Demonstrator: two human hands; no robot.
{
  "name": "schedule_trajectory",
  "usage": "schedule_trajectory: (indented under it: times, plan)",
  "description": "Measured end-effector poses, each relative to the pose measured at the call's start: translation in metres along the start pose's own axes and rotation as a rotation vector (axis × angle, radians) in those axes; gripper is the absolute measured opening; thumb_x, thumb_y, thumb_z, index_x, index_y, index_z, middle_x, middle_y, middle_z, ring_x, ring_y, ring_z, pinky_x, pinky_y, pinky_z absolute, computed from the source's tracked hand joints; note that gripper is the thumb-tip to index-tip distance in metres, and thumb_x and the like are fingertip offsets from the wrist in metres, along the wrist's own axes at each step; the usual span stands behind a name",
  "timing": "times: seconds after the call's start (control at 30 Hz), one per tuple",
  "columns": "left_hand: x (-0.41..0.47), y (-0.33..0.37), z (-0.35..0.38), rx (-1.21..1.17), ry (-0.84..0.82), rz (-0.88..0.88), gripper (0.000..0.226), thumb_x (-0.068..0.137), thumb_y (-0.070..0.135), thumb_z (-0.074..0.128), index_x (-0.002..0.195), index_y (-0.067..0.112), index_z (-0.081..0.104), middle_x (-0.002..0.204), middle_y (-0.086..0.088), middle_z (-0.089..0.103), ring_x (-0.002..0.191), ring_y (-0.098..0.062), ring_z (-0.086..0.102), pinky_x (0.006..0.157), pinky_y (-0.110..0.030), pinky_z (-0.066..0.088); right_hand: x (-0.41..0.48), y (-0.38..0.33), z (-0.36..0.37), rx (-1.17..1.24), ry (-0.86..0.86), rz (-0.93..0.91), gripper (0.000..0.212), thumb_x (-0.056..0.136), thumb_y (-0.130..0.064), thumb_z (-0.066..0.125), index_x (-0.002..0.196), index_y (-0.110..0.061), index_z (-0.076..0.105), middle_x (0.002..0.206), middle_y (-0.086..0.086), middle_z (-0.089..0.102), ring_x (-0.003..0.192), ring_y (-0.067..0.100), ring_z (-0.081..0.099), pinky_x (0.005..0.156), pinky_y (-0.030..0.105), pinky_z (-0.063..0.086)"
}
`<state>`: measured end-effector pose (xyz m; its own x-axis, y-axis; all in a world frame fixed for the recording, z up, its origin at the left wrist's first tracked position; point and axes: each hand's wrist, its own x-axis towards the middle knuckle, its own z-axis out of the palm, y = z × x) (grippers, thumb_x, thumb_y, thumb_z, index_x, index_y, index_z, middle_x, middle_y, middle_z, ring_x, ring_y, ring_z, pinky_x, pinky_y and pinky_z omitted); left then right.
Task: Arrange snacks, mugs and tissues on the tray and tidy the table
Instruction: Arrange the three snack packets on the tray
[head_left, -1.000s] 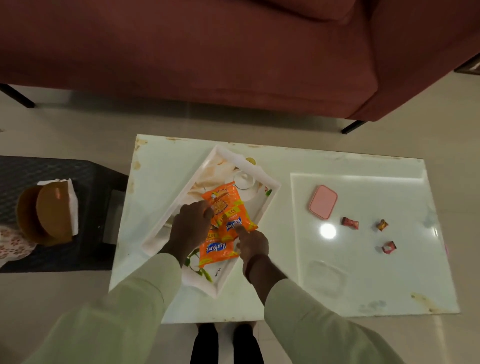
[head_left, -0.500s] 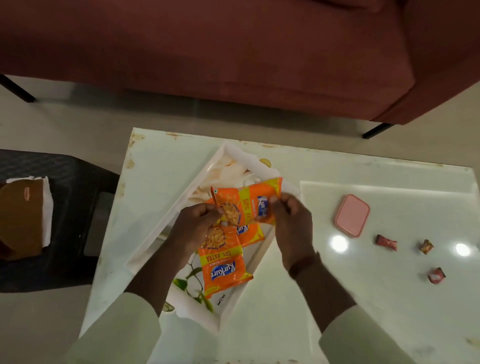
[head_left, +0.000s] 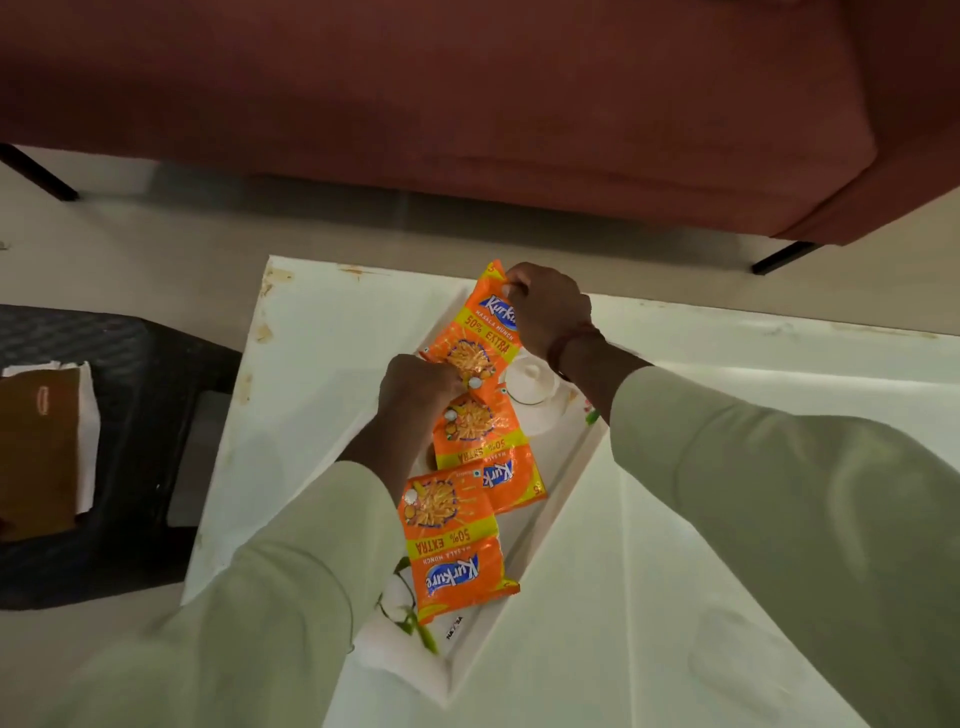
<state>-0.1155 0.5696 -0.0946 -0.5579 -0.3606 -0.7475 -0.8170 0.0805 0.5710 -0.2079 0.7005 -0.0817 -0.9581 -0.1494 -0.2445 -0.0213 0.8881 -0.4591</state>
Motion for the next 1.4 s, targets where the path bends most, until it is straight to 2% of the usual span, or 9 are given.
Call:
schedule_trajectory:
  times: [0.37, 0.57, 0.67, 0.77, 0.93, 1.0, 1.13, 1.27, 1.4]
  plan:
    - [0.003, -0.027, 0.005, 0.323, 0.108, 0.361, 0.032, 0.099, 0.026, 0.046, 0.123, 0.013, 0.062, 0.120, -0.011, 0.067, 0.111, -0.030, 0.063, 0.091, -0.040, 0.050, 0.016, 0.008, 0.034, 0.037, 0.080, -0.020, 0.034, 0.102, -0.040, 0.044, 0.125, -0.023, 0.062, 0.124, 0.001, 0.065, 0.113, 0.021, 0.057, 0.097, 0.041, 0.047]
    - [-0.023, -0.049, 0.002, 0.300, 0.105, 0.328, 0.035, 0.096, 0.041, 0.046, 0.111, 0.018, 0.069, 0.112, -0.012, 0.067, 0.101, -0.029, 0.063, 0.087, -0.043, 0.053, -0.002, 0.009, 0.037, 0.028, 0.160, -0.030, 0.040, 0.099, -0.042, 0.047, 0.134, -0.022, 0.053, 0.134, 0.003, 0.056, 0.124, 0.022, 0.048, 0.099, 0.038, 0.038]
    - [-0.028, -0.058, -0.001, 0.323, 0.043, 0.385, 0.035, 0.098, 0.033, 0.047, 0.122, 0.013, 0.063, 0.121, -0.011, 0.065, 0.110, -0.029, 0.058, 0.089, -0.045, 0.052, -0.037, 0.002, 0.021, 0.243, 0.307, 0.094, 0.046, 0.096, -0.042, 0.053, 0.138, -0.023, 0.048, 0.137, 0.002, 0.052, 0.126, 0.019, 0.047, 0.102, 0.037, 0.039]
    - [-0.019, -0.063, -0.009, 0.408, 0.074, 0.360, 0.028, 0.098, 0.029, 0.047, 0.111, 0.017, 0.069, 0.106, -0.003, 0.071, 0.093, -0.020, 0.064, 0.078, -0.031, 0.048, -0.112, 0.001, 0.019, 0.623, 0.370, 0.373, 0.032, 0.093, -0.032, 0.058, 0.123, -0.022, 0.058, 0.118, -0.004, 0.063, 0.102, -0.003, 0.057, 0.088, 0.011, 0.045]
    - [-0.010, -0.067, -0.017, 0.394, -0.042, 0.301, 0.022, 0.095, 0.027, 0.056, 0.102, 0.017, 0.074, 0.102, -0.001, 0.073, 0.093, -0.017, 0.064, 0.082, -0.034, 0.050, -0.226, -0.006, 0.057, 0.869, 0.101, 0.963, 0.021, 0.095, -0.020, 0.051, 0.108, -0.014, 0.066, 0.105, 0.004, 0.071, 0.092, 0.018, 0.066, 0.077, 0.027, 0.055]
    - [-0.009, -0.070, -0.023, 0.278, -0.110, 0.243, 0.012, 0.091, 0.021, 0.064, 0.094, 0.017, 0.075, 0.094, -0.002, 0.075, 0.094, -0.021, 0.068, 0.088, -0.041, 0.054, -0.231, -0.013, 0.067, 0.877, 0.115, 0.997, 0.021, 0.098, -0.020, 0.048, 0.108, -0.019, 0.066, 0.105, -0.001, 0.071, 0.088, 0.011, 0.065, 0.071, 0.022, 0.054]
    - [-0.023, -0.076, -0.035, 0.188, -0.289, 0.266, 0.017, 0.093, 0.015, 0.063, 0.083, 0.024, 0.072, 0.071, 0.013, 0.073, 0.072, 0.002, 0.066, 0.062, -0.012, 0.049, -0.218, -0.017, 0.074, 0.944, 0.201, 1.034, 0.022, 0.098, -0.020, 0.048, 0.116, -0.022, 0.062, 0.108, -0.007, 0.067, 0.088, 0.010, 0.061, 0.075, 0.025, 0.047]
    - [-0.049, -0.085, -0.044, 0.219, -0.342, 0.358, 0.015, 0.095, 0.013, 0.058, 0.090, 0.021, 0.071, 0.079, 0.012, 0.074, 0.074, 0.003, 0.064, 0.066, -0.012, 0.048, -0.223, -0.015, 0.069, 1.000, 0.229, 1.035, 0.016, 0.095, -0.020, 0.051, 0.100, -0.027, 0.063, 0.100, -0.007, 0.070, 0.090, 0.012, 0.067, 0.081, 0.035, 0.055]
    - [-0.075, -0.086, -0.054, 0.111, -0.437, 0.389, 0.010, 0.091, 0.027, 0.062, 0.084, 0.023, 0.068, 0.069, 0.011, 0.067, 0.059, 0.004, 0.054, 0.054, -0.009, 0.042, -0.226, -0.010, 0.055, 1.141, 0.279, 0.916, 0.023, 0.095, -0.014, 0.055, 0.109, -0.030, 0.062, 0.106, -0.009, 0.071, 0.097, 0.010, 0.068, 0.068, 0.017, 0.050]
